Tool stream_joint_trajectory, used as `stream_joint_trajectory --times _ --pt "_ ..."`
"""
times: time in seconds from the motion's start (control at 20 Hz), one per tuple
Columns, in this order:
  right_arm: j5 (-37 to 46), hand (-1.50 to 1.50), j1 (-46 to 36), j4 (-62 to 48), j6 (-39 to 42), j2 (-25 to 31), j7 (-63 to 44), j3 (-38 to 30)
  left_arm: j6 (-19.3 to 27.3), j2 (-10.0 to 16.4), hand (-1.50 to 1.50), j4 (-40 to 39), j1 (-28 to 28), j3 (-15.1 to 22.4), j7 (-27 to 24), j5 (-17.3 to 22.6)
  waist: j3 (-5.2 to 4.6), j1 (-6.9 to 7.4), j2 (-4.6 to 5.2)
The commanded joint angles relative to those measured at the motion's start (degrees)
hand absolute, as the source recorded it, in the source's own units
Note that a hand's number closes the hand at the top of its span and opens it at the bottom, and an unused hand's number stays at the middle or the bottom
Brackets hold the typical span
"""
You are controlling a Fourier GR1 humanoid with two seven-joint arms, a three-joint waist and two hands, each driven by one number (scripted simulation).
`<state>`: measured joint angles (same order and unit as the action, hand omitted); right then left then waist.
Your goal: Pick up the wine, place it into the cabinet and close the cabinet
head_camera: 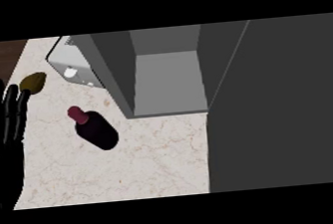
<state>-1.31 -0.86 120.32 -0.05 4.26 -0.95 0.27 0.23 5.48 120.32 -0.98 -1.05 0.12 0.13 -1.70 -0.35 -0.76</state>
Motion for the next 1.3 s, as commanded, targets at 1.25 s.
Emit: stream_joint_trajectory --times 1.25 --pt "3.19 -1.50 13.63 32.99 -3.38 -1.05 -28.38 21.54 -39.82 32.74 -1.50 -23.01 18.27 -6.91 21.78 72.88 1.66 -0.53 0.62"
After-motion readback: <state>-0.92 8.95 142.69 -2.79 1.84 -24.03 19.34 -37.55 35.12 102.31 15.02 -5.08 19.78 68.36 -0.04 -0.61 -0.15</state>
